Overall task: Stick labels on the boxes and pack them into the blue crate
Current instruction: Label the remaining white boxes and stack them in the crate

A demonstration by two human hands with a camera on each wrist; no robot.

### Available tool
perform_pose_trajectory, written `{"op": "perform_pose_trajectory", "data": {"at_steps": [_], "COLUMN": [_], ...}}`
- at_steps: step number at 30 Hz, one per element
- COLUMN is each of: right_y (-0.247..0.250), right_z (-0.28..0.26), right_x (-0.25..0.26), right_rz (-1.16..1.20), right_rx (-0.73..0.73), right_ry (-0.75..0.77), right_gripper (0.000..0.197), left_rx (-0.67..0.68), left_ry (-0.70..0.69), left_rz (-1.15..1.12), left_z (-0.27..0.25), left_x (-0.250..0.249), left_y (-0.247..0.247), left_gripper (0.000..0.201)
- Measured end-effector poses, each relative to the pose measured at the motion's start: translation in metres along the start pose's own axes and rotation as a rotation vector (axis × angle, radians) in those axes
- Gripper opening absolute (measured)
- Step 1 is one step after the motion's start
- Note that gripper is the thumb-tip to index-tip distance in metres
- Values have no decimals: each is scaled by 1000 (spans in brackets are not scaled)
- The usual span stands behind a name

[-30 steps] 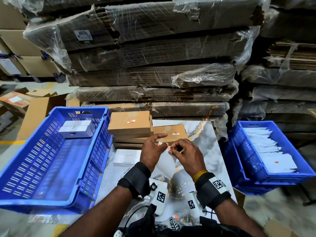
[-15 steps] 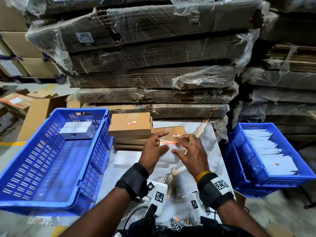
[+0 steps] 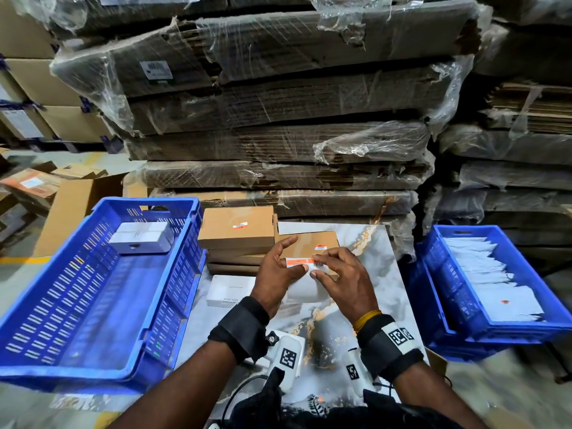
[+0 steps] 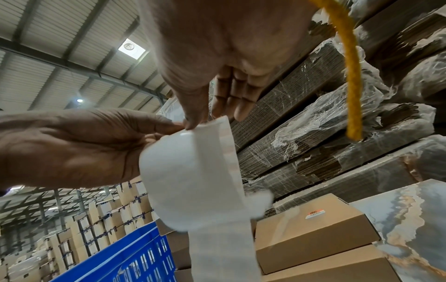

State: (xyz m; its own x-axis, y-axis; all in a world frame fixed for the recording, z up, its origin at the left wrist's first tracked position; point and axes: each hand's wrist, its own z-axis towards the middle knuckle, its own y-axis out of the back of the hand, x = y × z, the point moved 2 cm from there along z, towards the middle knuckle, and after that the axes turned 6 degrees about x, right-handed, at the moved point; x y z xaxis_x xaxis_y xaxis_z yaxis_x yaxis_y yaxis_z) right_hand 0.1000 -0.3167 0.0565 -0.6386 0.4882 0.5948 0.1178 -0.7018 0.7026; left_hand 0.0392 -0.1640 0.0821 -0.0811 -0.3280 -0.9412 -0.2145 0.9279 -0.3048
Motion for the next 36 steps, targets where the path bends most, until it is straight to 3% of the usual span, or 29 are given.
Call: {"op": "perform_pose_trajectory", "data": {"at_steps": [5,12,28,36], "right_y": [-4,1,1,-1], "right_z": [-1,4,15,15], "right_x": [1,3,-1,-3], "right_rz": [-55,-113,-219,-104], "right_rx": [17,-8,33,58], "right_ry": [-8,-34,56,30], "right_gripper": [22,21,13,28], "left_rx": [-31,55,-35,-72], "left_ry": [-38,-85,-211,-269], "left_rz": [54,105,434,497], "left_z": [2,2,17,23], "left_x": [2,-3,0,1], "left_y": [4,2,6,6], "left_gripper": [62,74,90,85]}}
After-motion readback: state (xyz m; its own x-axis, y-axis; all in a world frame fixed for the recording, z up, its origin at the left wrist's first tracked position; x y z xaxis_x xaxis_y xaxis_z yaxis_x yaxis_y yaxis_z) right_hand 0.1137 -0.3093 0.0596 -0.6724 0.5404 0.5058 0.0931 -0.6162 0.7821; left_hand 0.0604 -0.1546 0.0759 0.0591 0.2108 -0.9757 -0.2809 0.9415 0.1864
